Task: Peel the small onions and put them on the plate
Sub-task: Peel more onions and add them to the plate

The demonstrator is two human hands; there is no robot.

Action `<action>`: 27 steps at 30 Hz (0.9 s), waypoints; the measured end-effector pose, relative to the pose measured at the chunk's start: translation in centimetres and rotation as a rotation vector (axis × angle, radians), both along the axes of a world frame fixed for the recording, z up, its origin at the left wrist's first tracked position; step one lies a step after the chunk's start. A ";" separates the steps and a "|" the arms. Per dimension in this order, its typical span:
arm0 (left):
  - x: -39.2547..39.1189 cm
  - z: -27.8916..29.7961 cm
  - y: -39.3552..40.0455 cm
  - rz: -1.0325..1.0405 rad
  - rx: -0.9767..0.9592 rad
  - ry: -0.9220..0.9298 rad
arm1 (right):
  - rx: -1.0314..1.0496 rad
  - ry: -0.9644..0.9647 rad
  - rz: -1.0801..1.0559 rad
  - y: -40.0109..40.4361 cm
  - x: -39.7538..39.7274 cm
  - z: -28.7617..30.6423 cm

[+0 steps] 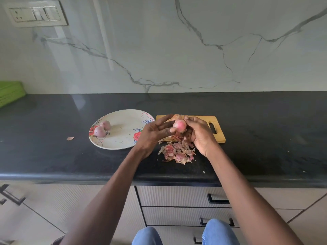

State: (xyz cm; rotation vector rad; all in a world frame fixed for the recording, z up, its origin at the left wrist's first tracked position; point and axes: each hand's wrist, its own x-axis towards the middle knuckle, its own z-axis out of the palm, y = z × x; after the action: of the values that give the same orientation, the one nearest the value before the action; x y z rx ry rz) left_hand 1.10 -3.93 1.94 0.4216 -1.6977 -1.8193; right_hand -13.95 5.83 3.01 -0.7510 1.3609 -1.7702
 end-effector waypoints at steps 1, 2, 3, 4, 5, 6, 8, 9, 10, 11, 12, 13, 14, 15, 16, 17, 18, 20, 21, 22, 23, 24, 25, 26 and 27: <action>-0.2 0.2 -0.1 0.020 -0.005 -0.003 | 0.024 0.054 -0.007 -0.4 0.0 -0.1; -0.4 0.4 -0.2 0.045 -0.009 -0.002 | 0.037 0.111 -0.018 -0.8 0.0 -0.1; -0.6 0.5 -0.3 0.066 -0.005 0.010 | 0.031 0.164 -0.034 -1.2 0.1 -0.3; -0.7 0.6 -0.3 0.084 0.016 0.027 | 0.018 0.232 -0.059 -1.5 0.1 -0.5; -0.8 0.6 -0.5 0.095 0.068 0.052 | 0.000 0.308 -0.086 -1.8 0.0 -0.7; -0.9 0.6 -0.6 0.103 0.132 0.079 | -0.021 0.378 -0.109 -1.9 -0.2 -0.8; -1.0 0.4 -0.7 0.107 0.245 0.132 | -0.053 0.481 -0.134 -1.8 -0.6 -1.0; -1.0 0.5 -0.6 0.102 0.284 0.159 | -0.069 0.528 -0.143 -1.8 -0.8 -1.0; -1.0 0.4 -0.6 0.095 0.316 0.183 | -0.080 0.572 -0.147 -1.7 -0.9 -1.0; -0.9 0.4 -0.6 0.083 0.338 0.207 | -0.092 0.601 -0.150 -1.8 -1.0 -1.1; -0.9 0.3 -0.7 0.072 0.354 0.224 | -0.104 0.619 -0.144 -1.7 -1.0 -1.2; -0.7 0.2 -0.8 0.062 0.361 0.231 | -0.118 0.643 -0.140 -1.7 -0.9 -1.4; -0.7 0.1 -0.9 0.058 0.358 0.228 | -0.129 0.682 -0.143 -1.6 -0.7 -1.5; -0.6 0.0 -1.1 0.055 0.353 0.224 | -0.139 0.726 -0.155 -1.6 -0.6 -1.8; -0.6 0.0 -1.2 0.055 0.346 0.224 | -0.156 0.773 -0.174 -1.7 -0.5 -1.9; -0.5 0.0 -1.3 0.059 0.350 0.226 | -0.184 0.823 -0.194 -1.6 -0.4 -2.1; -0.5 0.0 -1.3 0.061 0.358 0.229 | -0.212 0.877 -0.212 -1.6 -0.4 -2.3; -0.5 0.0 -1.2 0.062 0.366 0.238 | -0.253 0.968 -0.239 -1.6 -0.4 -2.6; -0.5 0.0 -1.1 0.068 0.365 0.240 | -0.269 1.003 -0.249 -1.6 -0.3 -2.7; -0.5 -0.1 -1.1 0.078 0.361 0.239 | -0.286 1.040 -0.261 -1.5 -0.2 -2.8; -0.6 -0.2 -1.1 0.086 0.355 0.233 | -0.303 1.079 -0.273 -1.5 -0.1 -2.9; -0.6 -0.2 -1.1 0.090 0.350 0.225 | -0.317 1.109 -0.280 -1.6 -0.2 -3.0; -0.6 -0.2 -1.1 0.089 0.349 0.216 | -0.326 1.125 -0.278 -1.7 -0.2 -3.1; -0.6 -0.3 -1.1 0.081 0.350 0.209 | -0.329 1.130 -0.268 -1.7 -0.2 -3.3; -0.6 -0.3 -1.1 0.073 0.350 0.201 | -0.330 1.128 -0.253 -1.8 -0.3 -3.3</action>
State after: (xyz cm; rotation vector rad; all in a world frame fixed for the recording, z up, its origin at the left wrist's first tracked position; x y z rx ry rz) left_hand 0.54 -5.05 1.68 0.4208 -1.2172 -2.0339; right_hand -14.20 4.05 -0.33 -2.0338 1.9106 -1.8241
